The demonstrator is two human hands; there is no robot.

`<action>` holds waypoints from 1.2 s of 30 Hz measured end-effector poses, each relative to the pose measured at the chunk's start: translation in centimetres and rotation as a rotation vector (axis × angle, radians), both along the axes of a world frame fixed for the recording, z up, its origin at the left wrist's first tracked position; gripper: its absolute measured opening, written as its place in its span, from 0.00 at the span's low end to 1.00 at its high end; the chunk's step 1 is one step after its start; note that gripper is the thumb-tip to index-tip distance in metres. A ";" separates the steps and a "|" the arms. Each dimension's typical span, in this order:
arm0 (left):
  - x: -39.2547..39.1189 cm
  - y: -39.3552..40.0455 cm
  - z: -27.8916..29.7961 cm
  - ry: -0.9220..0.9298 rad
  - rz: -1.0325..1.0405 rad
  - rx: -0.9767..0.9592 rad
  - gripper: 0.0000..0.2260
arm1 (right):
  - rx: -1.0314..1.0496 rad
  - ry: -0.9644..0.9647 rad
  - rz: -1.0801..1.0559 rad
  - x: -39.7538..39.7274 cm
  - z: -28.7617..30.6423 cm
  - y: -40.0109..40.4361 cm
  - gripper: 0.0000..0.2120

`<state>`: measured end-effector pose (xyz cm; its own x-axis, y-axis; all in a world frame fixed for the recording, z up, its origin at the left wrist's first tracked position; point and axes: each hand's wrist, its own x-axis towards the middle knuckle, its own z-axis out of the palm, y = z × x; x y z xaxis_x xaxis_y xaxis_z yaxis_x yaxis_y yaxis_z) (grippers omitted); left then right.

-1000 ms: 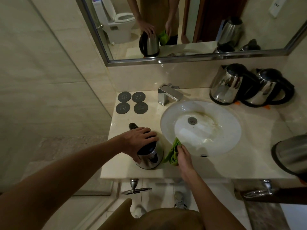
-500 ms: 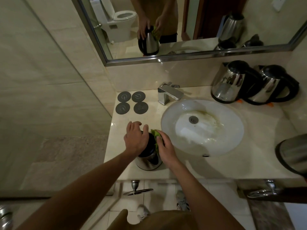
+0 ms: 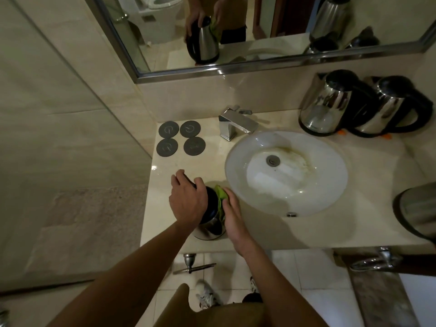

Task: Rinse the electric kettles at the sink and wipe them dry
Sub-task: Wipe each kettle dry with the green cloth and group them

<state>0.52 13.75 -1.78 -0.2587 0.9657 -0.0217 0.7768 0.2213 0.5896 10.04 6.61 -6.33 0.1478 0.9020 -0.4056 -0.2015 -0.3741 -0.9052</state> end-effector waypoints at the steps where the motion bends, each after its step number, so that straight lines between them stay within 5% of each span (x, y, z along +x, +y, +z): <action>1: 0.1 -0.1 0.1 -0.002 -0.001 -0.008 0.17 | 0.003 -0.026 0.005 0.2 0.1 0.7 0.16; 7: 0.0 -0.3 0.4 -0.011 0.002 -0.045 0.17 | -0.301 0.166 -0.031 0.4 -3.6 -0.2 0.24; 11: -0.1 -0.3 0.4 -0.005 -0.001 -0.038 0.17 | -0.296 0.399 -0.159 -3.0 -2.8 -3.2 0.36; 15: 0.0 -0.4 0.4 0.016 -0.018 -0.031 0.18 | -0.160 0.289 -0.223 -3.0 -0.2 -2.6 0.34; 21: 0.0 -0.4 0.4 0.027 -0.027 -0.039 0.19 | -0.094 0.089 -0.014 0.4 -0.8 0.2 0.20; 27: -0.1 -0.4 0.5 0.015 -0.032 -0.042 0.19 | -0.227 0.195 0.036 -0.2 -3.2 -2.6 0.36; 36: -0.1 -0.3 0.6 0.026 -0.039 -0.043 0.18 | -0.088 -0.089 0.190 1.6 1.4 2.5 0.20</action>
<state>0.44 13.49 -1.18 -0.2216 0.9735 -0.0572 0.8002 0.2151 0.5599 11.62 9.15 -4.89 0.0175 0.8787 -0.4771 -0.0408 -0.4761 -0.8784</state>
